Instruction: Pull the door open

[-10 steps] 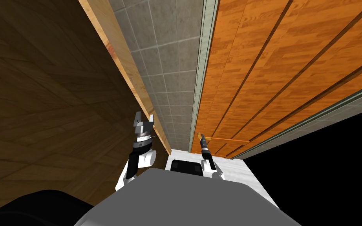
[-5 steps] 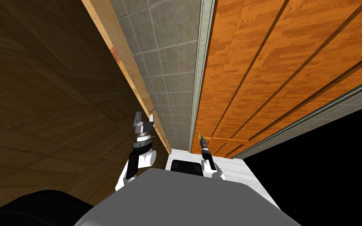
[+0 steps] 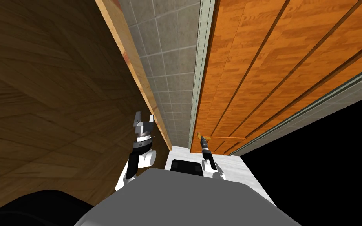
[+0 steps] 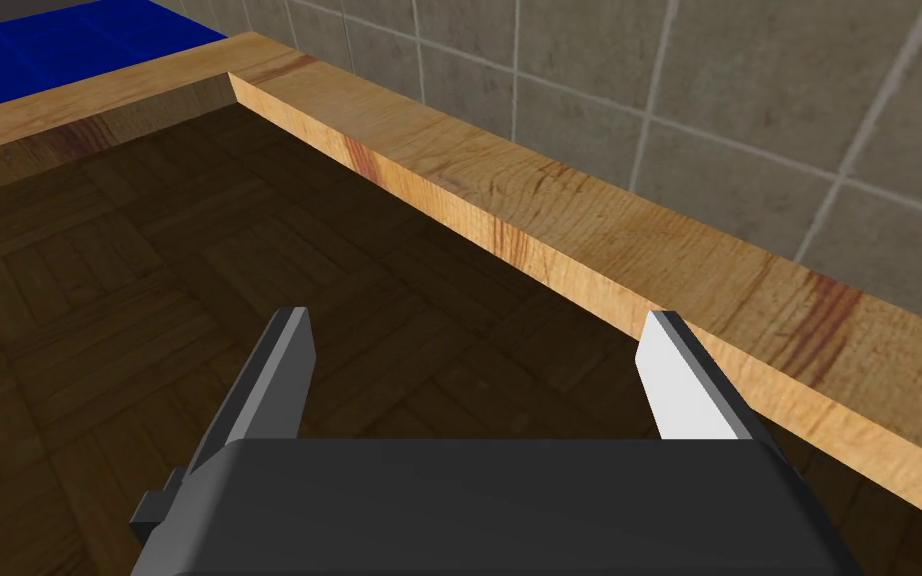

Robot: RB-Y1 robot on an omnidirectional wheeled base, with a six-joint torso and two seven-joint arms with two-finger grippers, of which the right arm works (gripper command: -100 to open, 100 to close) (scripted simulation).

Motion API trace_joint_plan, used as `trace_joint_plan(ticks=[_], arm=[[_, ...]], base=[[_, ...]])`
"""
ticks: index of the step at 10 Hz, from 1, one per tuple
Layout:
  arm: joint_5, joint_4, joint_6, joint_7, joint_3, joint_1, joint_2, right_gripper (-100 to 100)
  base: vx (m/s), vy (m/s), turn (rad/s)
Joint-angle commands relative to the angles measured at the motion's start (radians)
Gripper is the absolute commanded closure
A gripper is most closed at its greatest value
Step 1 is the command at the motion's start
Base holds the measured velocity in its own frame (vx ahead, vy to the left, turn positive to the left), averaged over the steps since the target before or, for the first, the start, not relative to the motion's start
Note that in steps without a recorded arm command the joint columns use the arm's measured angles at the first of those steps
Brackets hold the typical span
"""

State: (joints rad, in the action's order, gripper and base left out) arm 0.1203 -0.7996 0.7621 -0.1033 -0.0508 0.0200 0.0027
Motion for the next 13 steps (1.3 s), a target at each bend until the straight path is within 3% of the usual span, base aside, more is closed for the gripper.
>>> trace_joint_plan(ticks=[1, 6, 13], arm=[[0.002, 0.006, 0.005, 0.006, 0.002, 0.0, -0.013, 100], [0.004, 0.007, 0.014, 0.036, -0.006, 0.003, -0.061, 100], [0.005, 0.025, 0.032, 0.139, -0.031, 0.013, -0.171, 100]], base=[[-0.21, -0.013, 0.025], [-0.198, -0.03, 0.045], [-0.135, -0.027, 0.102]])
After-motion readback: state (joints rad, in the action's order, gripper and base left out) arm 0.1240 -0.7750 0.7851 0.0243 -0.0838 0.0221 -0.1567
